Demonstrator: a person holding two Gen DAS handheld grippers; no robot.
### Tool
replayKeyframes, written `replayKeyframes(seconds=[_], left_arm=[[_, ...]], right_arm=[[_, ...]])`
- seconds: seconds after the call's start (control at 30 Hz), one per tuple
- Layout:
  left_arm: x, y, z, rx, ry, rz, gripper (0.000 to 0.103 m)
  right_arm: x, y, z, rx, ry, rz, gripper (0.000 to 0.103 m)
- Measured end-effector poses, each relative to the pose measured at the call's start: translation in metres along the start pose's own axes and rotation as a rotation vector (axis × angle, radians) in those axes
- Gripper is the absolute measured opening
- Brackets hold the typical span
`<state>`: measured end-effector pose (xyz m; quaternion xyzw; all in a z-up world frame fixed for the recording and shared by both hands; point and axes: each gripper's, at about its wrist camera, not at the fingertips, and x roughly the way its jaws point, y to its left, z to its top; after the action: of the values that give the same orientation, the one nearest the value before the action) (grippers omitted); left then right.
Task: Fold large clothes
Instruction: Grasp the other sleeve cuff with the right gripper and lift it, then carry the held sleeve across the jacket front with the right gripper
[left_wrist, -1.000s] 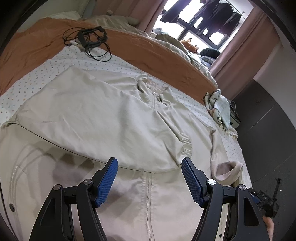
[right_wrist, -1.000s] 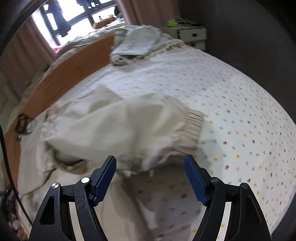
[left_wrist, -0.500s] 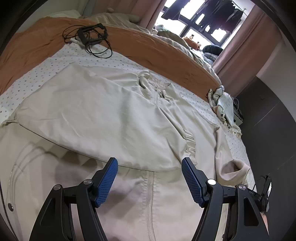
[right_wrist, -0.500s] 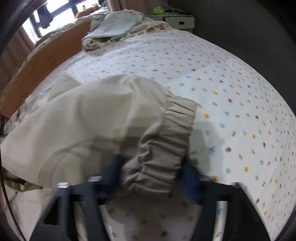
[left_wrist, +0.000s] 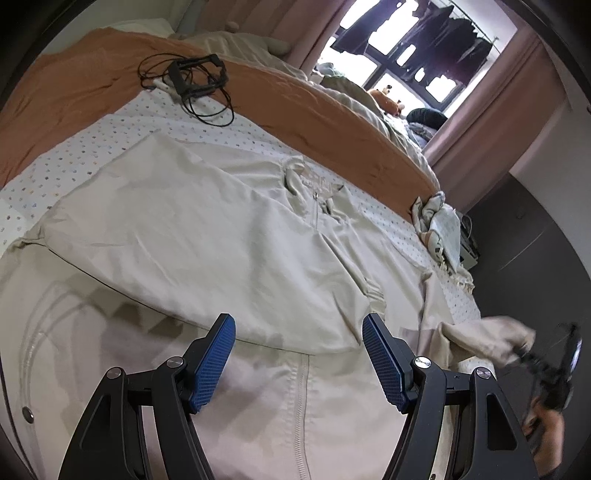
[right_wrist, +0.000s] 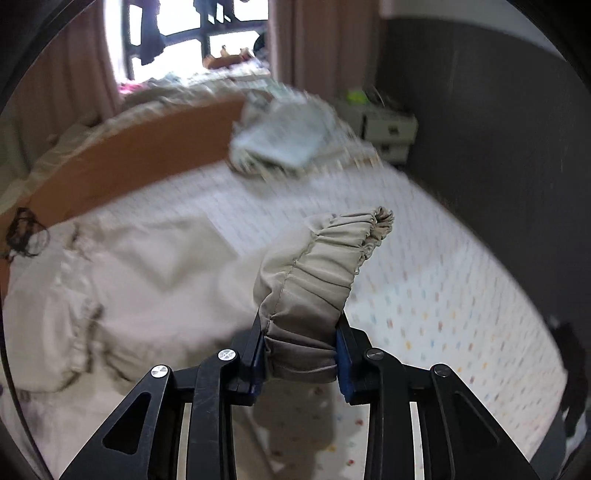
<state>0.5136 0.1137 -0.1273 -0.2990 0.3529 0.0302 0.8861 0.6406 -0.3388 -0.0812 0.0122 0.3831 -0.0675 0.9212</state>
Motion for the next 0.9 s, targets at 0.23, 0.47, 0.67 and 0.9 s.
replayKeyframes(seconds=[0.23,0.47,0.67,0.9], left_arm=[[-0.018,0.018,0.010,-0.053,-0.036,-0.030,0.072],[-0.032,0.042,0.021,-0.141,-0.067,-0.058,0.072],[-0.041,0.056,0.026,-0.184,-0.084,-0.077,0.072],[-0.049,0.085,0.034,-0.272,-0.110,-0.064,0.072]], right_arm=[[-0.079,0.076,0.053,-0.138,-0.173,0.020,0.032],[-0.142,0.165,0.069,-0.322,-0.297,0.066,0.032],[-0.154,0.238,0.055,-0.443,-0.311,0.137,0.032],[-0.139,0.298,0.035,-0.521,-0.289,0.215,0.032]])
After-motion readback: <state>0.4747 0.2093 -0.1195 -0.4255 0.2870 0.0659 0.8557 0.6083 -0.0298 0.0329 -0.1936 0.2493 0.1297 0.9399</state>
